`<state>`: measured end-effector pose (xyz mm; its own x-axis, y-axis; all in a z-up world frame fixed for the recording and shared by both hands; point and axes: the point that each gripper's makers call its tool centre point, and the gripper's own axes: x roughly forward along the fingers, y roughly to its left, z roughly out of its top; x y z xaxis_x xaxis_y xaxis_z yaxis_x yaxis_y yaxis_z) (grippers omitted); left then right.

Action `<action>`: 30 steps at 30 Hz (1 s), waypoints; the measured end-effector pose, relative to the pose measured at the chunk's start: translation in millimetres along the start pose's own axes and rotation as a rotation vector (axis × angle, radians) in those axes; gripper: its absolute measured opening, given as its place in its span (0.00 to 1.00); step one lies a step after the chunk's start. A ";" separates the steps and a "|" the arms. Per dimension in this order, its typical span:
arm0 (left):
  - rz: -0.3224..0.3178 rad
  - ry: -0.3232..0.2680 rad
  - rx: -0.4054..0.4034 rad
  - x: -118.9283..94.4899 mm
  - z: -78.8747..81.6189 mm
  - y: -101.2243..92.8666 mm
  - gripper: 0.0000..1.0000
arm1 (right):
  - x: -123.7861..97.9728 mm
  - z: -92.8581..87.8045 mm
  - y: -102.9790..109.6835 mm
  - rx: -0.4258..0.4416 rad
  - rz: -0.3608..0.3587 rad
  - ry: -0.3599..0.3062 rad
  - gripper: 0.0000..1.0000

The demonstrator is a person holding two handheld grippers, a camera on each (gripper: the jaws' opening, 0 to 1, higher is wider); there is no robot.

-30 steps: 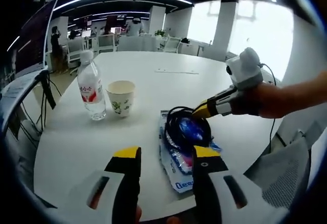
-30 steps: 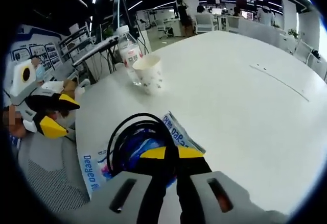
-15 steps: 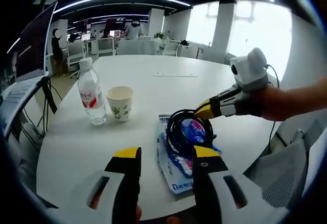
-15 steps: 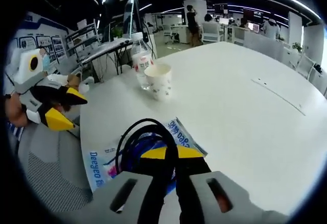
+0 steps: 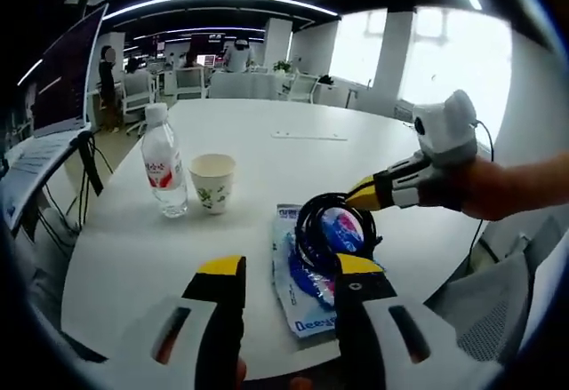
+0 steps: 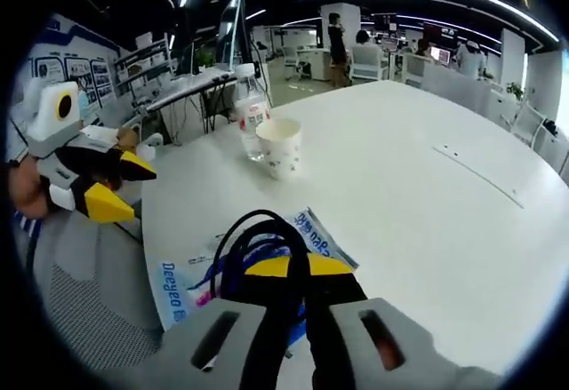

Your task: Arrange the tabletop items into an orderly group along one side of the table until the central work area is clear of visible clutter.

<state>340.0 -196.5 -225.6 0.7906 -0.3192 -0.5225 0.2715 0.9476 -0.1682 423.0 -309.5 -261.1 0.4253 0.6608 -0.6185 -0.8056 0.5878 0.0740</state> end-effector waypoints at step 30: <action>0.013 -0.041 -0.030 -8.7 9.3 0.5 0.38 | -76.3 26.5 -12.4 0.033 -0.123 -0.138 0.00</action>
<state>338.3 -193.3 -213.4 0.8158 -0.3069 -0.4902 0.2454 0.9512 -0.1870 411.5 -354.8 -194.1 0.5740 0.6395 -0.5115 -0.7310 0.6816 0.0319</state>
